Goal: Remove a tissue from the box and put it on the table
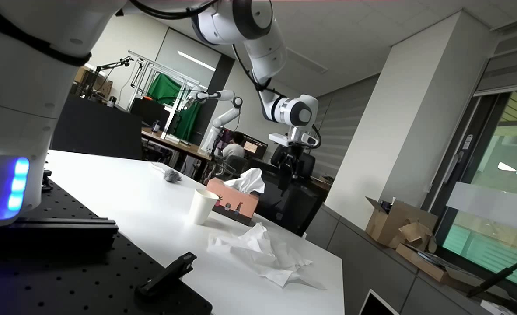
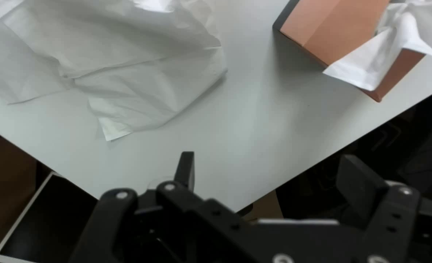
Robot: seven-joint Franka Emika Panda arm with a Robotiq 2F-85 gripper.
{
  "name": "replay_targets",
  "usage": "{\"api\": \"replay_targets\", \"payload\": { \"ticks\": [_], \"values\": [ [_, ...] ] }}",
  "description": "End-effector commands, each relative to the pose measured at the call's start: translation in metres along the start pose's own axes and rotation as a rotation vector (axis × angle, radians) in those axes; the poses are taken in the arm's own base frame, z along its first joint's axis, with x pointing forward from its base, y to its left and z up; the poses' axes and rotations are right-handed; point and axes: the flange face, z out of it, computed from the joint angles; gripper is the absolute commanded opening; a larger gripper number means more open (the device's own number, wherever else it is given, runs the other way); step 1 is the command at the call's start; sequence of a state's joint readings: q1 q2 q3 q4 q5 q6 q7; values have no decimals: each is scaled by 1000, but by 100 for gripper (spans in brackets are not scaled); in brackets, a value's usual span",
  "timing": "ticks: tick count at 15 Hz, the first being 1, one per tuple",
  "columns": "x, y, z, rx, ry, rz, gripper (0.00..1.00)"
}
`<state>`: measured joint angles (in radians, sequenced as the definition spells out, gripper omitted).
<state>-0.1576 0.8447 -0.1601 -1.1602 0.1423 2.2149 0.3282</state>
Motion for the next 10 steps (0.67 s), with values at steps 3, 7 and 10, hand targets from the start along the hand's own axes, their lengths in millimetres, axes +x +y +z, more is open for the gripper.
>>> {"api": "replay_targets", "payload": {
  "ticks": [3,7,10],
  "values": [
    [16,-28,-6,75,-97,257,100],
    [9,-36,-13,107,-241,382,100],
    [9,-37,-18,179,-335,467,100]
  ]
}}
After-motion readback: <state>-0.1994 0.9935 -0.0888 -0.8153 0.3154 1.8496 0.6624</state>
